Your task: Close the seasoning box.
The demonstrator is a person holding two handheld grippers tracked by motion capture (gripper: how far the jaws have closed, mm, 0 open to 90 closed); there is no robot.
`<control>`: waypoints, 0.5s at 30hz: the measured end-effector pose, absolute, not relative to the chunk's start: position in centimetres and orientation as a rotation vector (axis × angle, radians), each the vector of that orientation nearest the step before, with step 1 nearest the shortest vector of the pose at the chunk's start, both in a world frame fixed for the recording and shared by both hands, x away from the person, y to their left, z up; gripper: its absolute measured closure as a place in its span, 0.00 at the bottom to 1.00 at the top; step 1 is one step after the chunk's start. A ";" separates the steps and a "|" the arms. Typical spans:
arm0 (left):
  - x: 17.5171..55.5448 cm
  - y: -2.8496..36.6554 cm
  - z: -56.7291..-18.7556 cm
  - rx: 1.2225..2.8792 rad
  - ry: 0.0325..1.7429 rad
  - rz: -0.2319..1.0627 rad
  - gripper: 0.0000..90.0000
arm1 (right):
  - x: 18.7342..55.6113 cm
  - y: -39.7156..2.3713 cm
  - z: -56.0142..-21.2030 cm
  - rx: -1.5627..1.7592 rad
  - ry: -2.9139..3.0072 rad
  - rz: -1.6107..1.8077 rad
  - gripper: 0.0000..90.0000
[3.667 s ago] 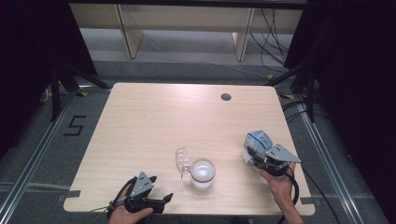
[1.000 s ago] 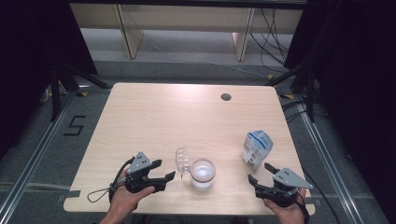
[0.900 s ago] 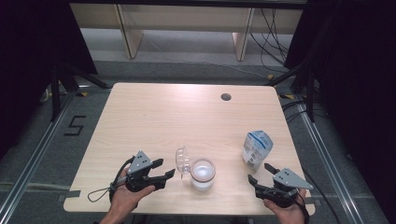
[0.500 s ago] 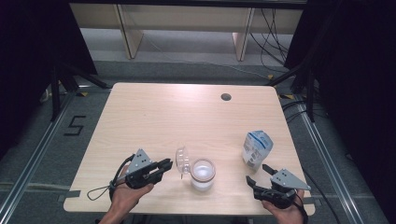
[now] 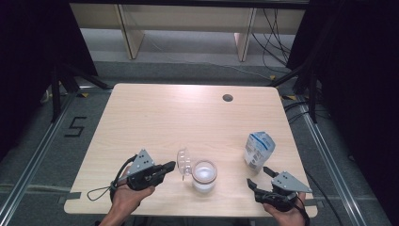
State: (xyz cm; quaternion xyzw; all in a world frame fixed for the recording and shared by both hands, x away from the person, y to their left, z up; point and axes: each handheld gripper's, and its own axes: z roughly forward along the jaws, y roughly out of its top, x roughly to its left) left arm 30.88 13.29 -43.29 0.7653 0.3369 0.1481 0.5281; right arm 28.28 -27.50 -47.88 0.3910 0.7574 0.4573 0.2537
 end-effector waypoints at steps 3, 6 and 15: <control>30.9 12.9 -43.3 1.829 0.787 0.344 0.99 | 28.2 -27.4 -47.9 1.069 2.060 1.236 0.30; 30.9 12.6 -43.3 1.833 0.785 0.339 0.99 | 28.1 -27.3 -47.9 1.085 2.057 1.238 0.30; 30.9 12.3 -43.2 1.831 0.789 0.339 0.99 | 28.1 -27.4 -47.9 1.071 2.052 1.232 0.30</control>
